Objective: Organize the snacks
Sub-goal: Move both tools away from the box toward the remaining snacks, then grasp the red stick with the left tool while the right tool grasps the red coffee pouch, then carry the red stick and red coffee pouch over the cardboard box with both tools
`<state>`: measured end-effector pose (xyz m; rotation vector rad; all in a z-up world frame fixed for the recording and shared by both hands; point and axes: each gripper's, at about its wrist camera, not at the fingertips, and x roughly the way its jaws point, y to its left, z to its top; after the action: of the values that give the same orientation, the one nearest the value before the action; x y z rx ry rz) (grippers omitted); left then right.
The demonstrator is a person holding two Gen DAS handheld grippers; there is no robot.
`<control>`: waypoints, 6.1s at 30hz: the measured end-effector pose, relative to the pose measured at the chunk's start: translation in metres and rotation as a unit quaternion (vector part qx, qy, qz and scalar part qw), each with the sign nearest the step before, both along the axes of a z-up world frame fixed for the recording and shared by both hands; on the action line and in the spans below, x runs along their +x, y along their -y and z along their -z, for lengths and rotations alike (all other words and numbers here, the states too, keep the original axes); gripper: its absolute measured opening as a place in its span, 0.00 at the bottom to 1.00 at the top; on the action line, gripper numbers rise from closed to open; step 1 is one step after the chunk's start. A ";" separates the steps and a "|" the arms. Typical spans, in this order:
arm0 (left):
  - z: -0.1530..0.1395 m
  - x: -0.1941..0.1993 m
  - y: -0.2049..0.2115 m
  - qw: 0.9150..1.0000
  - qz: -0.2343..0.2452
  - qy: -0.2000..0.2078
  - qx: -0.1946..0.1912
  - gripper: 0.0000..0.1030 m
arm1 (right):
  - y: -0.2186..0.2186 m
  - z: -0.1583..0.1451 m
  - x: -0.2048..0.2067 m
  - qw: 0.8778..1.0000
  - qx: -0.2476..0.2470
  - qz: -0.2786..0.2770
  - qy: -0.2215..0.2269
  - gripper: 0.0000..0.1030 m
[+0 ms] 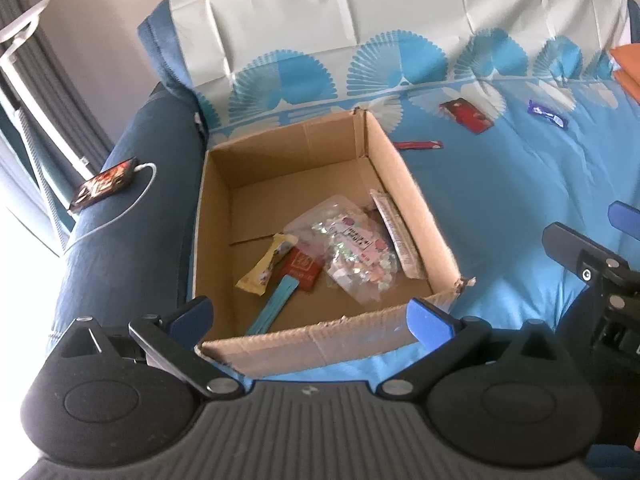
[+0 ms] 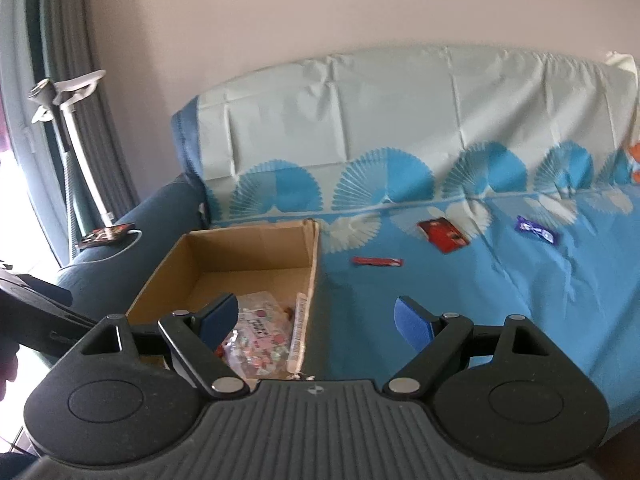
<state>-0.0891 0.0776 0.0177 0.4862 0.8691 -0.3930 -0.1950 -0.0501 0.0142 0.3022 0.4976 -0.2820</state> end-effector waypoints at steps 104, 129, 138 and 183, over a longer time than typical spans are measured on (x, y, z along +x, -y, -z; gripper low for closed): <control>-0.004 0.132 0.156 0.983 -0.007 -0.130 -0.125 0.03 | 0.151 0.032 0.066 0.998 0.016 0.053 -0.025 0.62; 0.011 0.009 -0.064 0.991 -0.058 -0.084 -0.091 0.03 | -0.053 -0.018 0.011 0.986 -0.055 -0.149 -0.053 0.62; 0.010 0.005 -0.066 0.990 -0.053 -0.083 -0.105 0.03 | -0.062 -0.018 0.010 0.984 -0.069 -0.156 -0.059 0.62; 0.020 0.026 -0.067 0.987 -0.052 -0.101 -0.109 0.03 | -0.062 -0.011 0.030 0.983 -0.067 -0.154 -0.078 0.62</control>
<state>-0.0633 0.1444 -0.0020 0.1991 1.0300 -0.4423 -0.1650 0.0121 0.0256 0.0690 0.6676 -0.0366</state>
